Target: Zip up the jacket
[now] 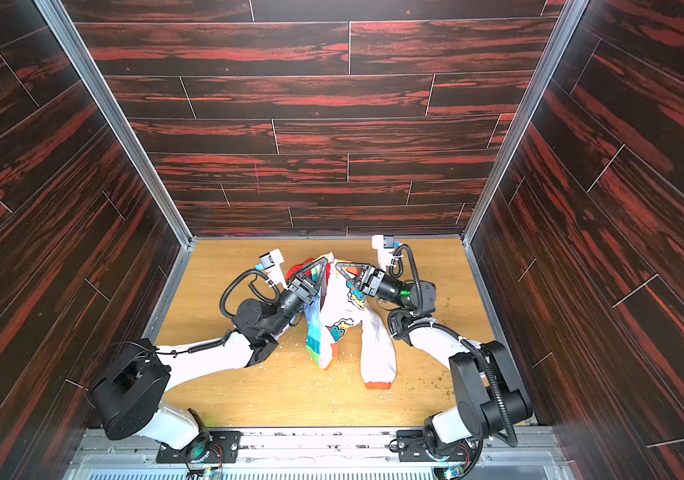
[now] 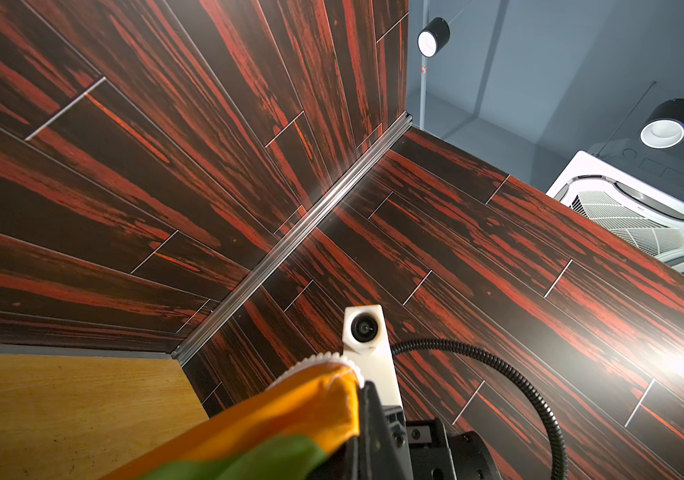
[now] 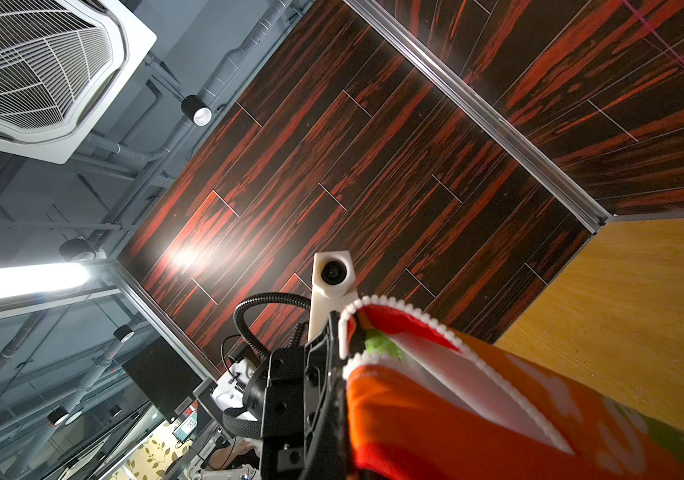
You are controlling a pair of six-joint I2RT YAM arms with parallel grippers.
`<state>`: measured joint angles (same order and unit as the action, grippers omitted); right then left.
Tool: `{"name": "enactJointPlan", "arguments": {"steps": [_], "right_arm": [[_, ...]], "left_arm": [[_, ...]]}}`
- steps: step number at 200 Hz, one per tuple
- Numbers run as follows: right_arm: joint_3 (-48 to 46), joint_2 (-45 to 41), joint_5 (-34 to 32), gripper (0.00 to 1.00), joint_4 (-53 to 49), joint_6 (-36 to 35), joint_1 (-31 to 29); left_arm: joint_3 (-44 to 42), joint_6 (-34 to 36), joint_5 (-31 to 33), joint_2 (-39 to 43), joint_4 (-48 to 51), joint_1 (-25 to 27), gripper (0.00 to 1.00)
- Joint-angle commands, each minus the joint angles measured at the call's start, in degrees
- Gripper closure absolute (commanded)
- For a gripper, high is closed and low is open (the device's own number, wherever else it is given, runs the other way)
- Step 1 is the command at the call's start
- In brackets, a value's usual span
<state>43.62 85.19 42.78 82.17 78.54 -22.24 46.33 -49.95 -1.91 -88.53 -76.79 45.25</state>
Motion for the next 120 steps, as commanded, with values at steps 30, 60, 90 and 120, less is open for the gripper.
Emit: {"name": "enactJointPlan", "arguments": {"steps": [30, 60, 90, 120], "right_arm": [[1.6, 1.0, -1.0, 1.00, 2.0, -0.7, -0.4], [1.6, 0.9, -1.3, 1.00, 2.0, -0.8, -0.4], [1.5, 0.8, -1.4, 1.00, 1.5, -1.2, -0.4], [1.6, 0.6, -1.3, 1.00, 1.3, -1.4, -0.4]], "left_arm": [[0.5, -0.7, -0.5, -0.4, -3.1, 0.3, 1.00], [0.4, -0.7, -0.5, -0.2, -3.0, 0.3, 1.00], [0.1, -0.7, -0.6, -0.1, -3.0, 0.4, 1.00], [-0.1, -0.9, -0.6, 0.0, -3.0, 0.4, 1.00]]}}
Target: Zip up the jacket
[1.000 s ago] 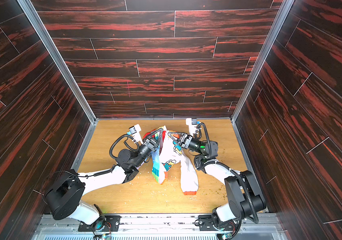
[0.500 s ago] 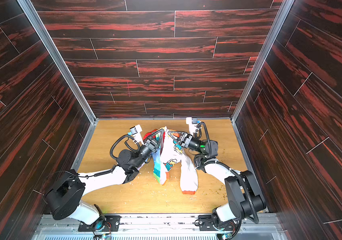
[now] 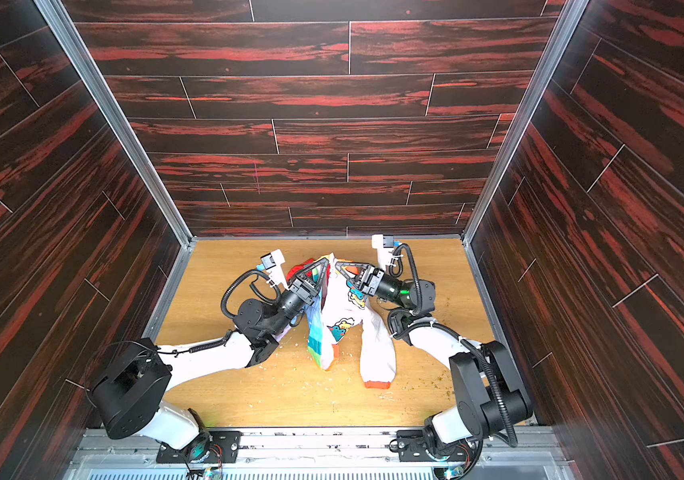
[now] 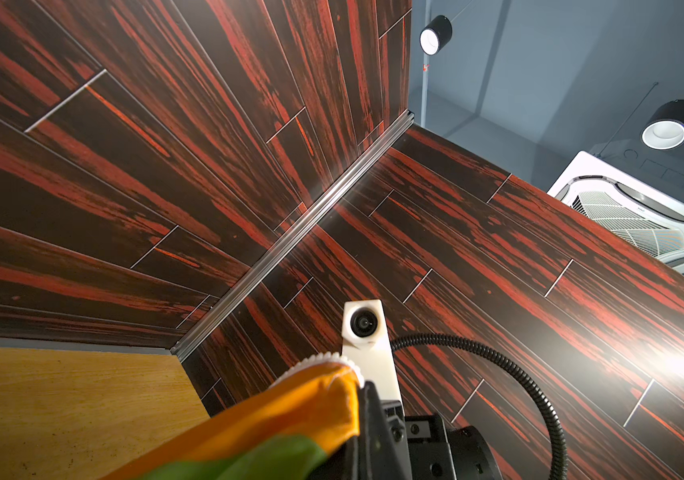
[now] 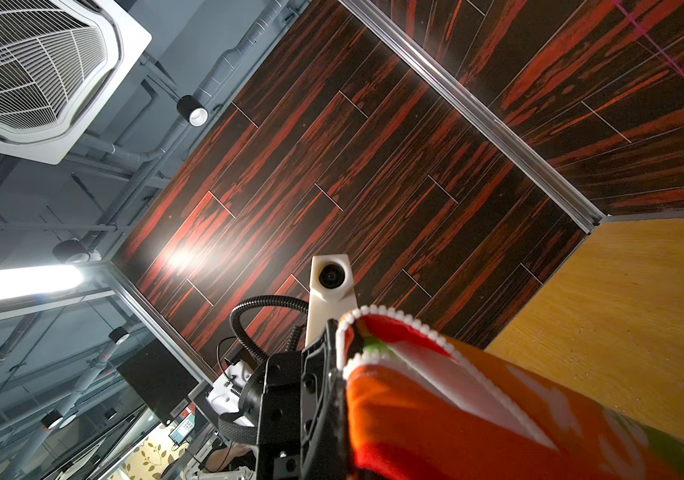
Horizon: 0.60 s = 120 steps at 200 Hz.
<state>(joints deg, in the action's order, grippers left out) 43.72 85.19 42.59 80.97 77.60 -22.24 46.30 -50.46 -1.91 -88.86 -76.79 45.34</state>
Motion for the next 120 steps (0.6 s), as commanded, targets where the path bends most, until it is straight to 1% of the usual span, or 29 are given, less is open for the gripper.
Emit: {"name": "enactJointPlan", "arguments": {"steps": [1, 120], "right_arm": [[1.5, 0.6, -1.1, 1.00, 2.5, -0.4, -0.4], [1.4, -1.3, -0.8, 1.00, 0.1, -3.0, -0.3]], "left_arm": [[-0.1, -0.4, -0.6, 0.3, -3.0, 0.3, 1.00], [-1.0, -1.0, 0.5, 0.7, -3.1, 0.3, 1.00]]}}
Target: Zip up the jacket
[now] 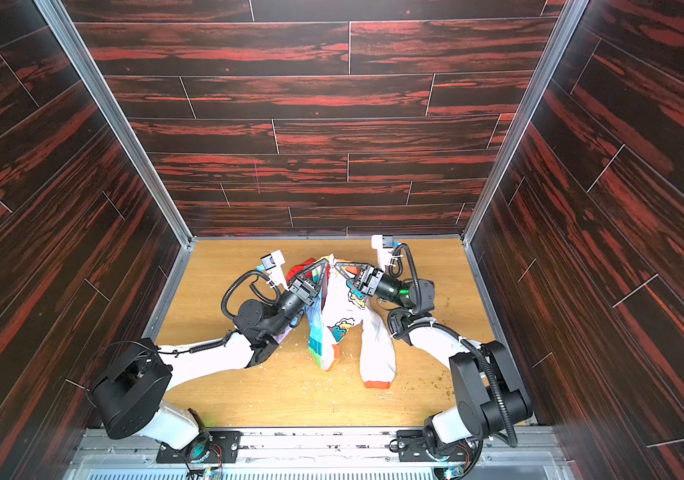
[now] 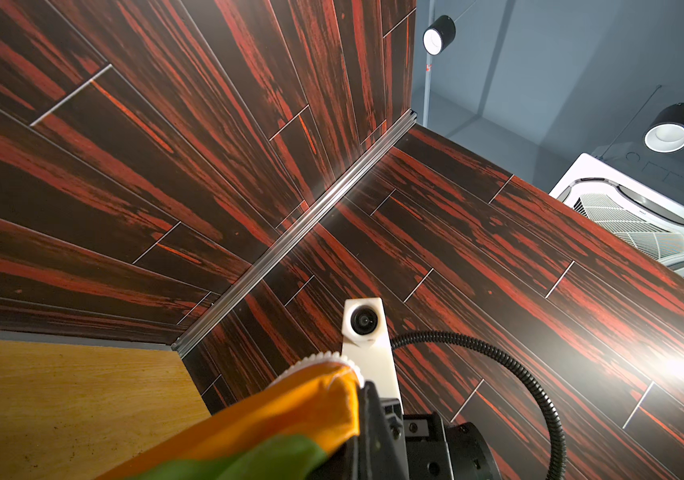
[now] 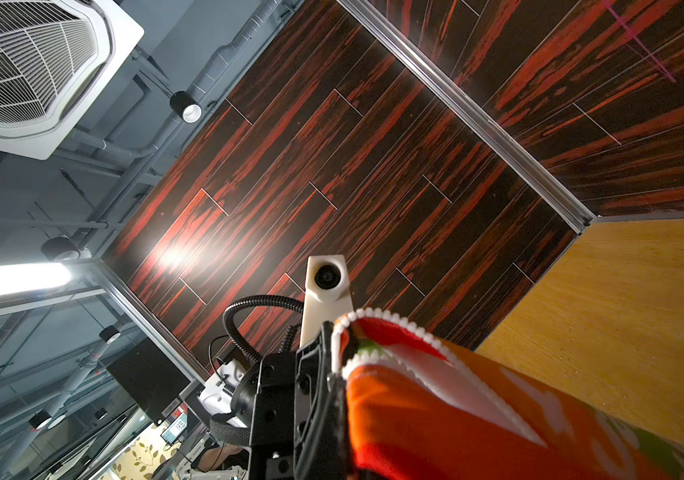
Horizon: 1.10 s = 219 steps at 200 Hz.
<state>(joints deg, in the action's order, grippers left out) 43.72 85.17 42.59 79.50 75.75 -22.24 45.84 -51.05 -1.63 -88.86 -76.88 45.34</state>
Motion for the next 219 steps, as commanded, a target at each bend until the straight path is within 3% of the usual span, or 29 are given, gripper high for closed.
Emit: {"name": "enactJointPlan", "arguments": {"steps": [1, 219], "right_arm": [[1.4, -1.2, -0.9, 1.00, 1.6, -1.1, -0.3], [1.3, -1.3, 0.3, 1.00, 3.5, 0.0, -0.3]], "left_arm": [[-0.6, -0.5, 0.2, 0.8, -3.0, 0.3, 1.00], [-1.0, -0.7, 0.8, -0.6, -3.1, 0.3, 1.00]]}}
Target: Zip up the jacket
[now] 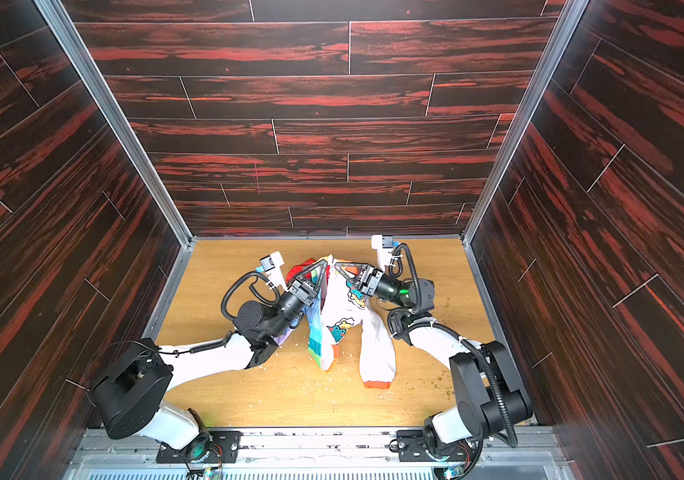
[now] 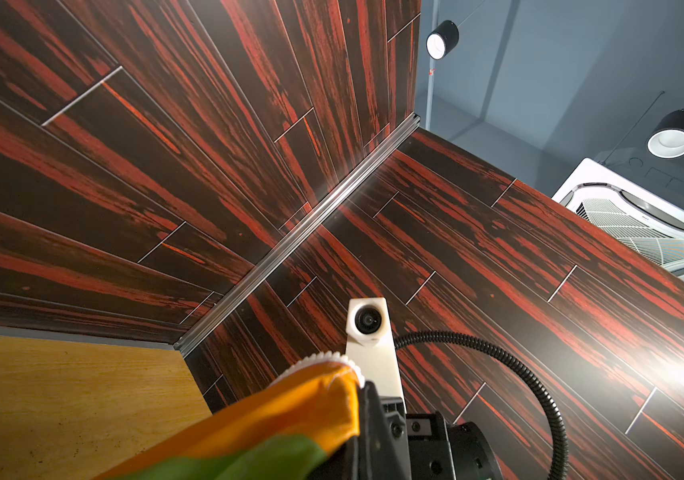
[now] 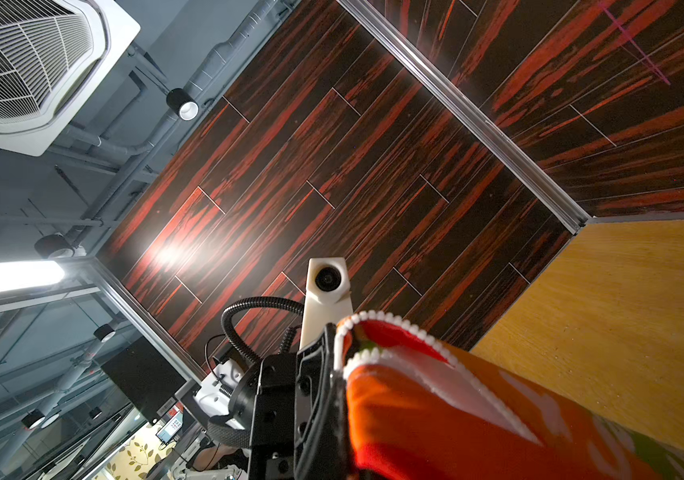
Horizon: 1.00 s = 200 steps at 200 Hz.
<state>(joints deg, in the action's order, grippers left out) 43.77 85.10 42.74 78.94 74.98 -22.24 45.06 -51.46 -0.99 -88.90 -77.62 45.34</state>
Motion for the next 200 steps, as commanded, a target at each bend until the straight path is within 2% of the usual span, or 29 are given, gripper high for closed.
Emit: {"name": "enactJointPlan", "arguments": {"steps": [1, 200], "right_arm": [[1.2, -1.2, 0.1, 1.00, 4.0, 0.7, -0.3], [-0.6, -2.2, 0.6, 1.00, 4.7, 0.9, -0.2]], "left_arm": [[-0.2, -0.3, 0.1, -0.6, -2.4, 0.3, 1.00], [1.0, -0.4, 1.5, -0.3, -3.2, 0.2, 1.00]]}}
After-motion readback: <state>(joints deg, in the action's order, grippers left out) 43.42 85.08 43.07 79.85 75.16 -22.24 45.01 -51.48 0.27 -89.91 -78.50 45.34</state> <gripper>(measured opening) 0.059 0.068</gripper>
